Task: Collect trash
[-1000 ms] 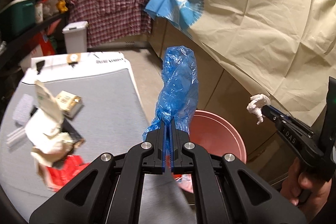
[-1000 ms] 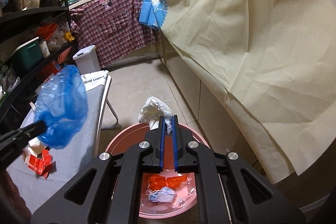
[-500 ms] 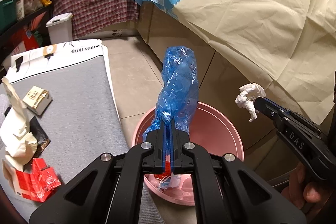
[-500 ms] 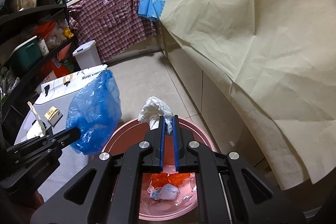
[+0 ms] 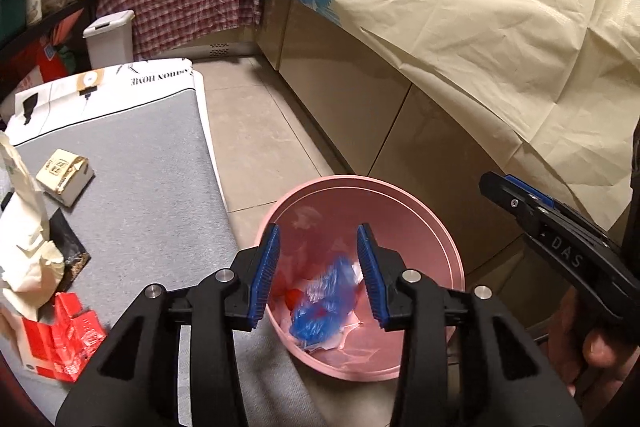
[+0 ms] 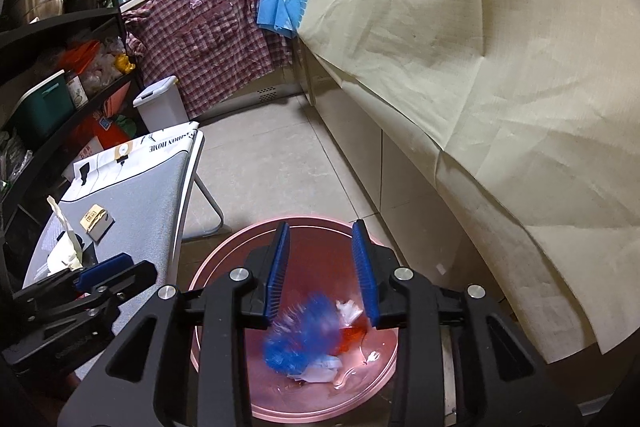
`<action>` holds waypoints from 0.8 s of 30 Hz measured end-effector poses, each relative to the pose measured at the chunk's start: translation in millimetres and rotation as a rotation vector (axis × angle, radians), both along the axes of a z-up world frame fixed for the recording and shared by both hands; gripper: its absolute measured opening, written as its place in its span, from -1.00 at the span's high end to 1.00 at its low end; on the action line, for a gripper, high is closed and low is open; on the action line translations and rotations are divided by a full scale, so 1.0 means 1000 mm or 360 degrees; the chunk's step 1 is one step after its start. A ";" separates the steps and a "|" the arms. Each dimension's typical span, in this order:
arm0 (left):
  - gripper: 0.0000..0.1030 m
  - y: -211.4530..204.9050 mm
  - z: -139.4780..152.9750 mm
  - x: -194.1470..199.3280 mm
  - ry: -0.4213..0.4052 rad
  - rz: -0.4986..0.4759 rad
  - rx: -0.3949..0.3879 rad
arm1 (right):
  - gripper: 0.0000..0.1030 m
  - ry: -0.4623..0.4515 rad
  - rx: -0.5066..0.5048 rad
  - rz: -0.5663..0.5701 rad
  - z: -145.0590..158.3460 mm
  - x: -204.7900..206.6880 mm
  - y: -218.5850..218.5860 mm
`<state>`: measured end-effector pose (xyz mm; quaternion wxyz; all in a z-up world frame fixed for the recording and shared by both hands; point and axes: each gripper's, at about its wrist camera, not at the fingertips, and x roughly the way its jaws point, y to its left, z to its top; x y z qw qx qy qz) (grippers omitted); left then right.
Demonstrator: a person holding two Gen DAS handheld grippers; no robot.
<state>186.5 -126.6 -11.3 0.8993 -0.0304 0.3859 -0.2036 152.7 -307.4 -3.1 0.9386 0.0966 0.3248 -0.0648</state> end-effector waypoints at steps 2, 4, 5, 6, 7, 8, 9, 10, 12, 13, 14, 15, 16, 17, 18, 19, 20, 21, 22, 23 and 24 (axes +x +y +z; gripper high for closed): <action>0.24 0.006 0.004 -0.005 -0.0014 0.0006 -0.0002 | 0.35 -0.0009 -0.0012 0.0012 0.001 -0.001 0.003; 0.24 0.012 0.010 -0.008 -0.0031 0.0017 -0.0004 | 0.35 -0.0022 -0.0026 0.0023 0.002 -0.002 0.005; 0.24 0.015 0.013 -0.011 -0.0040 0.0022 -0.0007 | 0.35 -0.0033 -0.0034 0.0029 0.003 -0.004 0.007; 0.24 0.018 0.015 -0.012 -0.0046 0.0027 -0.0008 | 0.35 -0.0043 -0.0039 0.0035 0.004 -0.005 0.008; 0.24 0.022 0.018 -0.015 -0.0056 0.0032 -0.0008 | 0.35 -0.0055 -0.0046 0.0041 0.006 -0.006 0.009; 0.24 0.025 0.022 -0.019 -0.0069 0.0036 -0.0006 | 0.35 -0.0063 -0.0049 0.0045 0.007 -0.008 0.010; 0.24 0.029 0.025 -0.023 -0.0082 0.0038 -0.0003 | 0.35 -0.0073 -0.0053 0.0053 0.008 -0.010 0.012; 0.24 0.033 0.029 -0.026 -0.0095 0.0042 0.0000 | 0.35 -0.0079 -0.0054 0.0059 0.009 -0.010 0.013; 0.24 0.044 0.039 -0.034 -0.0124 0.0054 0.0001 | 0.35 -0.0102 -0.0063 0.0086 0.012 -0.015 0.018; 0.24 0.048 0.042 -0.037 -0.0133 0.0058 0.0000 | 0.35 -0.0113 -0.0071 0.0101 0.014 -0.017 0.021; 0.24 0.054 0.047 -0.041 -0.0147 0.0065 -0.0001 | 0.35 -0.0127 -0.0085 0.0124 0.017 -0.021 0.025; 0.24 0.063 0.053 -0.045 -0.0164 0.0077 -0.0006 | 0.35 -0.0137 -0.0093 0.0142 0.018 -0.024 0.028; 0.24 0.070 0.058 -0.048 -0.0178 0.0088 -0.0007 | 0.35 -0.0147 -0.0097 0.0161 0.020 -0.026 0.032; 0.24 0.078 0.062 -0.051 -0.0191 0.0098 -0.0007 | 0.35 -0.0159 -0.0099 0.0190 0.023 -0.030 0.038; 0.24 0.085 0.065 -0.054 -0.0200 0.0106 -0.0006 | 0.35 -0.0166 -0.0099 0.0208 0.025 -0.033 0.041; 0.24 0.092 0.069 -0.057 -0.0211 0.0115 -0.0004 | 0.35 -0.0172 -0.0099 0.0229 0.027 -0.036 0.046; 0.25 0.103 0.073 -0.060 -0.0224 0.0128 0.0001 | 0.35 -0.0176 -0.0098 0.0241 0.029 -0.037 0.049; 0.25 0.110 0.076 -0.062 -0.0232 0.0138 0.0005 | 0.35 -0.0182 -0.0096 0.0260 0.031 -0.040 0.054; 0.25 0.122 0.079 -0.066 -0.0241 0.0157 0.0009 | 0.35 -0.0185 -0.0096 0.0276 0.032 -0.042 0.059; 0.26 0.131 0.082 -0.067 -0.0244 0.0168 0.0010 | 0.35 -0.0191 -0.0097 0.0294 0.035 -0.044 0.065; 0.26 0.142 0.084 -0.070 -0.0249 0.0179 0.0012 | 0.35 -0.0199 -0.0094 0.0307 0.036 -0.046 0.070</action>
